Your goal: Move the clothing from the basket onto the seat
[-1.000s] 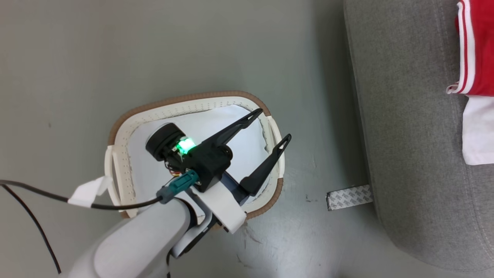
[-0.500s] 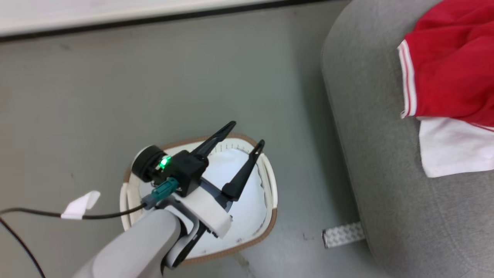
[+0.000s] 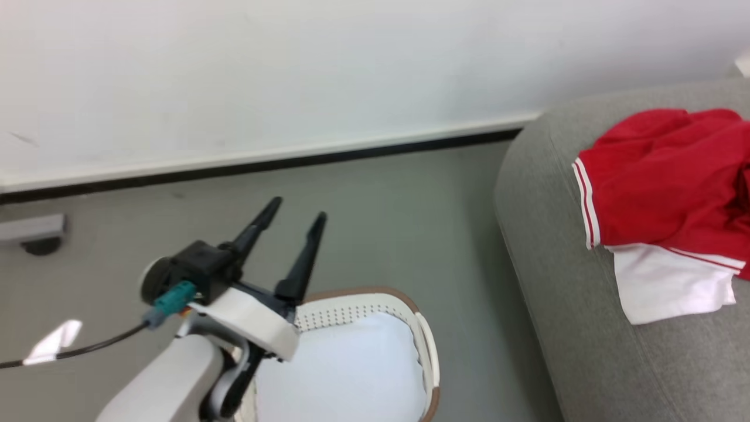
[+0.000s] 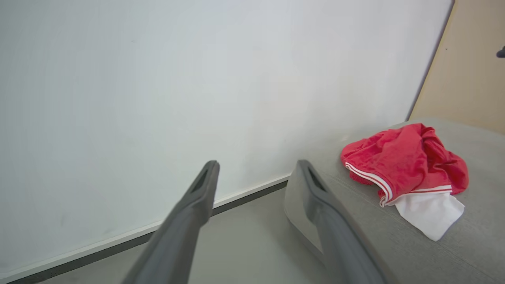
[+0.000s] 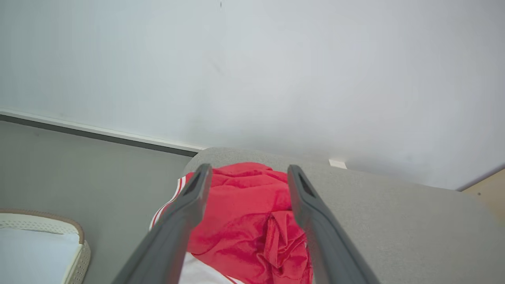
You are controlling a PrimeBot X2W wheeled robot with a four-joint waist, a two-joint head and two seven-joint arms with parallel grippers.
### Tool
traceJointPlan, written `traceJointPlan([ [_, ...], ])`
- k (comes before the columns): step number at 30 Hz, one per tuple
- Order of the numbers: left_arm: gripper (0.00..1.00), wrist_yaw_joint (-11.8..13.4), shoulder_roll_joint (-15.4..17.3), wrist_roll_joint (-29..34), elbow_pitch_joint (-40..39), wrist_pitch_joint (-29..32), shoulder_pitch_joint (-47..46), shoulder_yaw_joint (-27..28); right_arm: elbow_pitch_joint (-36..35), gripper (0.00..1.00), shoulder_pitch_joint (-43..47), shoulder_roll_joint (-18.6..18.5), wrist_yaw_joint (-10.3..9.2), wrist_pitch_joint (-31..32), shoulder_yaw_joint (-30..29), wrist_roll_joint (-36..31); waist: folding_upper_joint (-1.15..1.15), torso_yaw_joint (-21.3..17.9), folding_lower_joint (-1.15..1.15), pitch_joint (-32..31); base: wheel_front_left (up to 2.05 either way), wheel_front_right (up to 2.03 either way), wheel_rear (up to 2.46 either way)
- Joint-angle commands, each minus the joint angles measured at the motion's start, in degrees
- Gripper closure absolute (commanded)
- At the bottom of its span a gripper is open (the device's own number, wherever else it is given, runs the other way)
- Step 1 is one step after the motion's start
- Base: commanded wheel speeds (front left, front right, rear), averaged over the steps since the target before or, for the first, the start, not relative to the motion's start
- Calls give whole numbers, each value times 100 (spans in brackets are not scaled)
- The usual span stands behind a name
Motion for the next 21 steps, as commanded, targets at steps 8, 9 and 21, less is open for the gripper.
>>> traceJointPlan([
  [8,0,185,265,-384,-3,-40,725,768,-743,0,916,511,-13,-950,-449,-584,0,365,2,-555,0,0,0],
  [9,0,214,272,-396,-24,-41,830,876,-792,0,1035,594,-13,-1030,-517,-657,0,388,2,-591,0,0,0],
  [21,0,267,-140,-106,-286,-40,2065,1980,-1241,0,2980,2242,-13,-2399,-1792,-1754,0,652,2,-855,0,0,0],
])
